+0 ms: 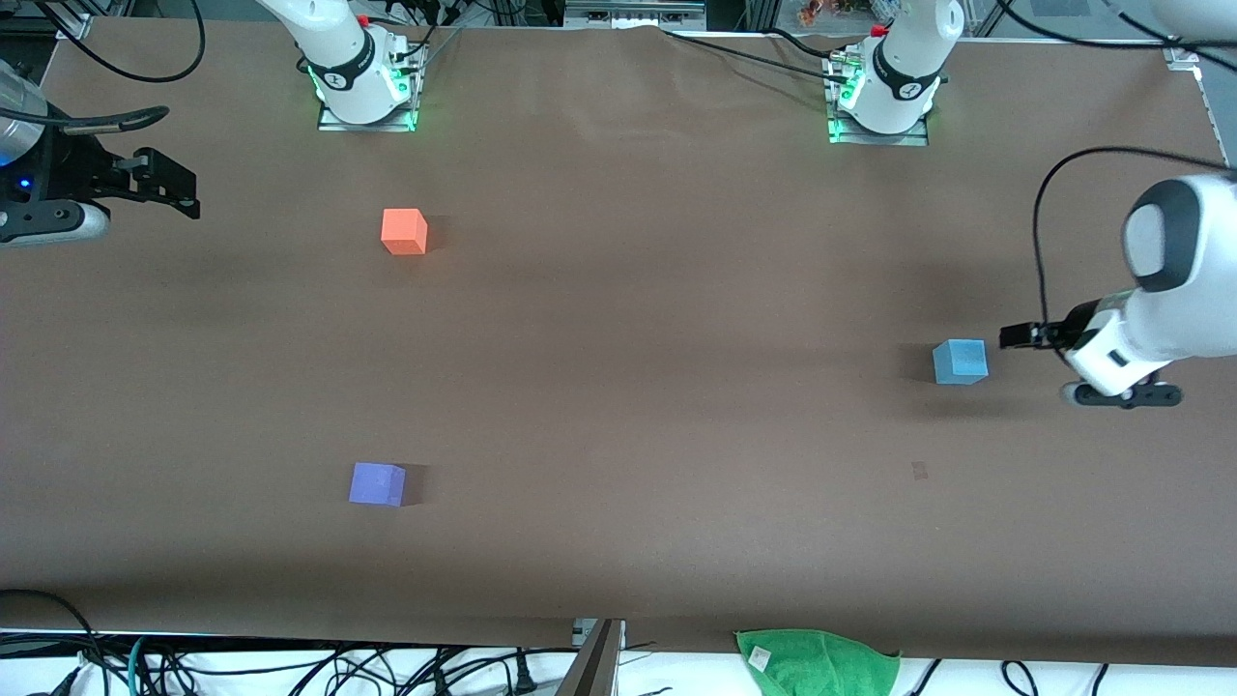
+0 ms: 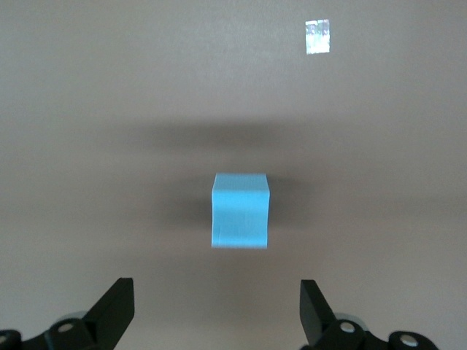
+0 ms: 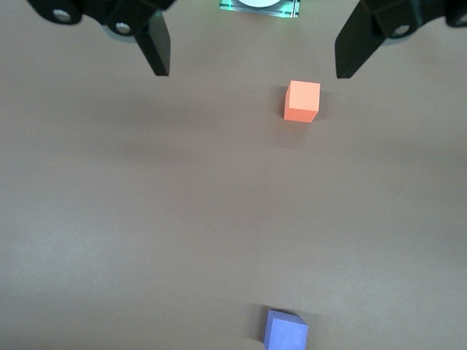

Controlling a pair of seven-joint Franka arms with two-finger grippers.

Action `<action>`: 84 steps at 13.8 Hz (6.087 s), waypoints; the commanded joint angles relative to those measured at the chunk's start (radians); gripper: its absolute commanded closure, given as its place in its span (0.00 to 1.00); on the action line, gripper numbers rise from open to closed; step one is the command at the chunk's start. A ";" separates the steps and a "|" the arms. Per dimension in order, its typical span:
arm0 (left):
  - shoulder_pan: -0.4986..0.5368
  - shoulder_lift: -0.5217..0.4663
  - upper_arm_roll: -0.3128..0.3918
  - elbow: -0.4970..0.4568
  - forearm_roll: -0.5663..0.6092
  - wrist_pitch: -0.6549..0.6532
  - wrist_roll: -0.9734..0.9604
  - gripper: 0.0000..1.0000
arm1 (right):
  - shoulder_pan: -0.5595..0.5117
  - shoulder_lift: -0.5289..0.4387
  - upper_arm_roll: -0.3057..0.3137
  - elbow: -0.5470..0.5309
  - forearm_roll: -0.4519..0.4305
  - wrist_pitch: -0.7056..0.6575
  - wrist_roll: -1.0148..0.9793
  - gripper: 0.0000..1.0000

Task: Place blue block between orange and purple blocks

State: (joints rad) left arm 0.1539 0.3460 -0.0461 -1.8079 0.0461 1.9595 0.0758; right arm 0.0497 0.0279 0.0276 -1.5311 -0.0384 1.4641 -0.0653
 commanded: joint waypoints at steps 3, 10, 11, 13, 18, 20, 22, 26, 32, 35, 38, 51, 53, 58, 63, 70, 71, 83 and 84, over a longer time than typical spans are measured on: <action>0.001 -0.038 -0.005 -0.266 0.023 0.333 0.021 0.00 | -0.010 0.007 0.003 0.022 0.014 -0.005 -0.011 0.00; 0.012 0.041 -0.005 -0.396 0.060 0.628 0.019 0.10 | -0.010 0.007 0.005 0.022 0.014 -0.005 -0.011 0.00; 0.012 0.051 -0.005 -0.396 0.060 0.642 0.021 0.26 | -0.010 0.007 0.005 0.022 0.017 -0.005 -0.011 0.00; 0.010 0.053 -0.006 -0.393 0.061 0.642 0.022 0.76 | -0.010 0.007 0.005 0.022 0.023 -0.005 -0.011 0.00; -0.016 -0.065 -0.056 -0.320 0.060 0.479 0.010 0.92 | -0.010 0.007 0.005 0.022 0.025 -0.005 -0.010 0.00; -0.017 -0.068 -0.115 -0.214 0.060 0.289 0.006 0.92 | -0.010 0.007 0.003 0.022 0.025 -0.005 -0.010 0.00; -0.017 -0.065 -0.226 -0.074 0.048 0.086 -0.019 0.92 | -0.010 0.007 0.005 0.022 0.025 -0.005 -0.010 0.00; -0.112 -0.004 -0.405 0.068 0.035 -0.040 -0.276 0.88 | -0.010 0.007 0.005 0.022 0.025 -0.005 -0.010 0.00; -0.483 0.381 -0.400 0.390 0.067 0.085 -0.698 0.89 | -0.011 0.007 0.003 0.022 0.025 -0.005 -0.010 0.00; -0.617 0.477 -0.336 0.389 0.139 0.289 -0.818 0.86 | -0.011 0.009 0.003 0.022 0.025 -0.007 -0.010 0.00; -0.759 0.513 -0.213 0.390 0.153 0.347 -0.899 0.71 | -0.011 0.010 0.003 0.022 0.025 -0.007 -0.010 0.00; -0.617 0.047 -0.209 0.392 0.150 -0.212 -0.898 0.00 | -0.005 0.066 0.006 0.020 0.026 0.007 -0.014 0.00; -0.513 -0.027 -0.218 0.394 0.147 -0.283 -0.790 0.00 | 0.009 0.119 0.014 0.020 0.025 0.008 -0.014 0.00; -0.271 -0.113 -0.213 0.395 0.146 -0.416 -0.510 0.00 | 0.154 0.216 0.017 0.017 0.038 0.108 0.037 0.00; -0.148 -0.261 -0.079 0.261 -0.047 -0.390 -0.153 0.00 | 0.379 0.361 0.017 0.019 0.060 0.352 0.456 0.00; -0.109 -0.424 -0.041 0.062 -0.049 -0.275 -0.139 0.00 | 0.585 0.538 0.017 0.022 0.060 0.634 0.859 0.00; -0.109 -0.414 -0.043 0.083 -0.049 -0.280 -0.145 0.00 | 0.607 0.564 0.017 0.020 0.057 0.697 0.898 0.00; -0.103 -0.364 -0.041 0.170 -0.117 -0.438 -0.148 0.00 | 0.684 0.702 0.012 0.011 0.029 0.857 0.949 0.00; -0.102 -0.364 -0.041 0.170 -0.115 -0.441 -0.148 0.00 | 0.684 0.708 0.012 0.011 0.028 0.857 0.947 0.00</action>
State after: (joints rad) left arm 0.0391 -0.0329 -0.0847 -1.6733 -0.0462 1.5562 -0.0869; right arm 0.7252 0.7175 0.0445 -1.5311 0.0042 2.3179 0.8607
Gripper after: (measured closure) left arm 0.000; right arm 0.000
